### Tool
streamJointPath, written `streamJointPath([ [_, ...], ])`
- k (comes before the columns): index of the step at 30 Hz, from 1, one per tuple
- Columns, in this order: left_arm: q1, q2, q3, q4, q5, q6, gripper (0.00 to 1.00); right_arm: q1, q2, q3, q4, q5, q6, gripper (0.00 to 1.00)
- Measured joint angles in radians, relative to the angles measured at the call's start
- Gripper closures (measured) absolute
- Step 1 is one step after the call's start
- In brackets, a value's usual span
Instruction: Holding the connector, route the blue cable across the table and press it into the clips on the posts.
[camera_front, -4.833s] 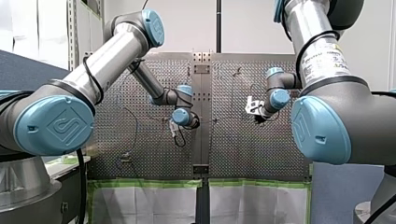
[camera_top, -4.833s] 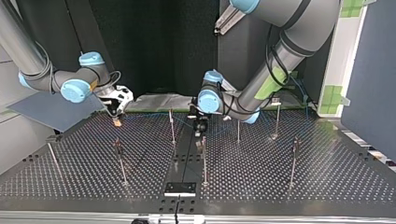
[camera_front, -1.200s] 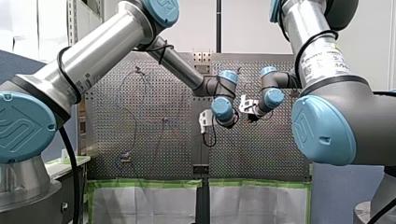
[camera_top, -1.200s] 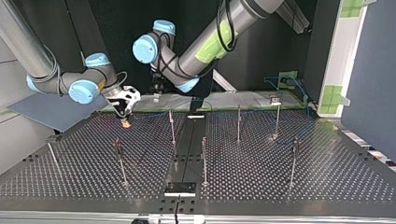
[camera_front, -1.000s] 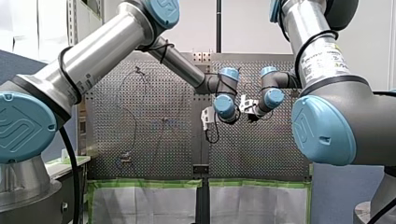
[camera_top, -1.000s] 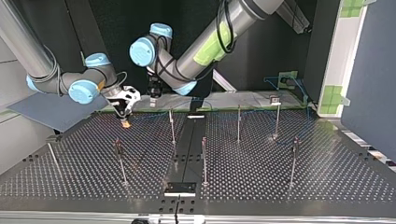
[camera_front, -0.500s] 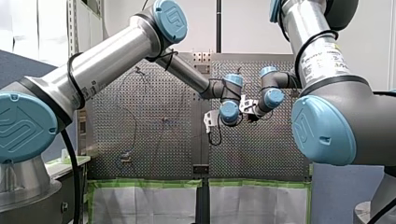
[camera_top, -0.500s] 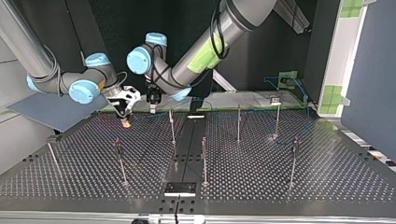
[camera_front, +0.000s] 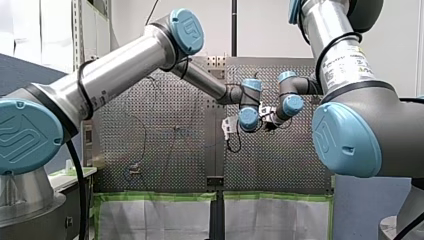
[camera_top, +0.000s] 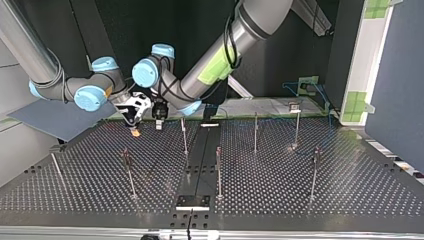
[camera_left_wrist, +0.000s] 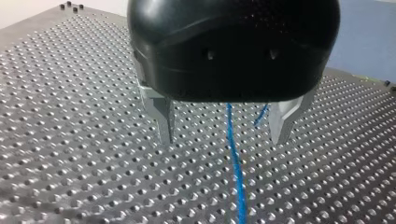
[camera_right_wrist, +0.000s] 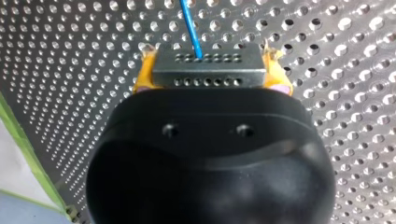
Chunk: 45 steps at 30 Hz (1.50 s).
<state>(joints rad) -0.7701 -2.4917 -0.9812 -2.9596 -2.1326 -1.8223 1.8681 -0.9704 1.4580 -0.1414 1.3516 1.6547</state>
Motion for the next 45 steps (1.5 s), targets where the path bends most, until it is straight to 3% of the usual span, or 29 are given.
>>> streamJointPath([
  [9,0.013,-0.067,0.066,-0.022,-0.004,-0.001,0.0,-0.001,0.0,0.0,0.0,-0.003,0.0,1.0],
  [19,0.014,-0.075,0.077,-0.047,-0.037,-0.003,0.0,-0.002,0.0,0.0,0.001,-0.004,0.002,1.0],
  [20,0.013,-0.075,0.077,-0.048,-0.042,-0.003,0.25,-0.002,0.0,0.0,0.002,-0.004,0.002,1.0],
  [21,0.013,-0.075,0.077,-0.049,-0.044,-0.004,0.25,-0.002,0.0,0.0,0.003,-0.004,0.001,1.0],
  [23,0.011,-0.075,0.078,-0.053,-0.047,-0.005,0.58,-0.003,0.0,0.0,0.004,-0.004,0.001,1.0],
  [24,0.009,-0.075,0.079,-0.056,-0.049,-0.005,0.58,-0.003,0.0,0.0,0.005,-0.005,0.0,1.0],
  [25,0.008,-0.075,0.081,-0.06,-0.051,-0.005,0.66,-0.003,0.0,0.0,0.006,-0.005,0.0,1.0],
  [26,0.006,-0.074,0.083,-0.065,-0.055,-0.005,1.0,-0.003,0.0,0.0,0.008,-0.005,-0.001,1.0],
  [34,-0.012,-0.062,0.127,-0.114,-0.074,-0.022,1.0,-0.002,-0.002,-0.018,0.038,-0.005,-0.006,1.0],
  [40,-0.016,-0.051,0.143,-0.161,-0.114,-0.055,1.0,-0.004,-0.022,-0.032,0.079,-0.005,-0.018,1.0],
  [45,-0.015,-0.033,0.132,-0.202,-0.155,-0.09,1.0,-0.004,-0.061,-0.036,0.088,-0.017,0.003,1.0],
])
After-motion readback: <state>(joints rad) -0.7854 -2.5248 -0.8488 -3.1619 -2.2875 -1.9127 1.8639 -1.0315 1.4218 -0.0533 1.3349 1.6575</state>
